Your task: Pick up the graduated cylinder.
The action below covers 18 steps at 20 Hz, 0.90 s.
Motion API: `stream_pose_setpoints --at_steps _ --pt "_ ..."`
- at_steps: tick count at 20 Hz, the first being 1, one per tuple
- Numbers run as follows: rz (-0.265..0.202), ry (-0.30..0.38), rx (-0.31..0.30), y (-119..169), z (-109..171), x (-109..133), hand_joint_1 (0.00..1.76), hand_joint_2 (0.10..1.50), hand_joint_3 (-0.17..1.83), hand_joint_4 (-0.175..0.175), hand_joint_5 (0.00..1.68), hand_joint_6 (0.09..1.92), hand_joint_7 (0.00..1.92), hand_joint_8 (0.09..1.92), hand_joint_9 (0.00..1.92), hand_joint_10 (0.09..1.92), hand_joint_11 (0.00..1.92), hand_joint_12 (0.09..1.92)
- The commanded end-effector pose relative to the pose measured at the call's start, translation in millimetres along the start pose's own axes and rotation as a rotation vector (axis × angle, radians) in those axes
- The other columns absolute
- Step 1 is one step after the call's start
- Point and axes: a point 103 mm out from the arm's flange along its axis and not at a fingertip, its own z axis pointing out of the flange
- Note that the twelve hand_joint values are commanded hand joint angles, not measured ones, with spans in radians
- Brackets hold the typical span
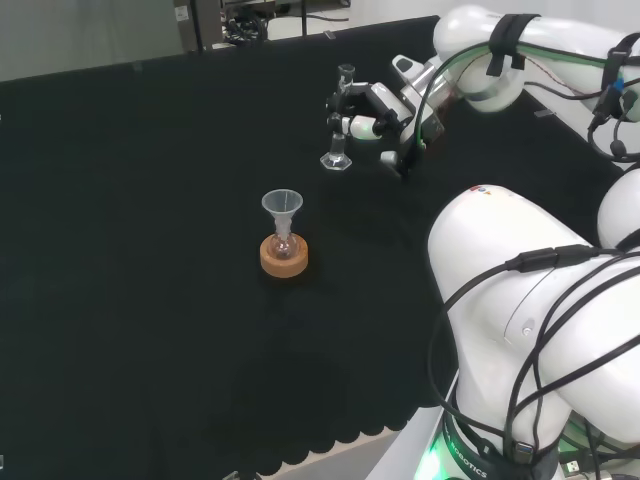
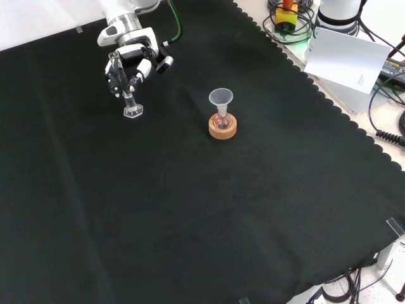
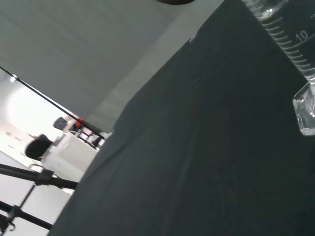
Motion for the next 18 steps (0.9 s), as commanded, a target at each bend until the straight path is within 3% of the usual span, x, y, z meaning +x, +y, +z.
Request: stream_pose_setpoints --at_steps 1,11,18 --pt "0.001 -0.092 0.034 -1 -15 8 1.25 1.13 0.00 -0.175 0.95 1.05 0.97 1.05 1.30 0.19 1.15 0.82" --pt "0.009 -0.215 0.125 -18 -41 29 1.26 1.12 0.00 -0.175 0.97 1.01 0.99 1.01 1.33 0.16 1.16 0.80" --pt "0.014 -0.258 0.163 -42 -55 50 1.26 1.11 0.00 -0.175 0.99 0.99 1.01 0.98 1.34 0.14 1.18 0.80"
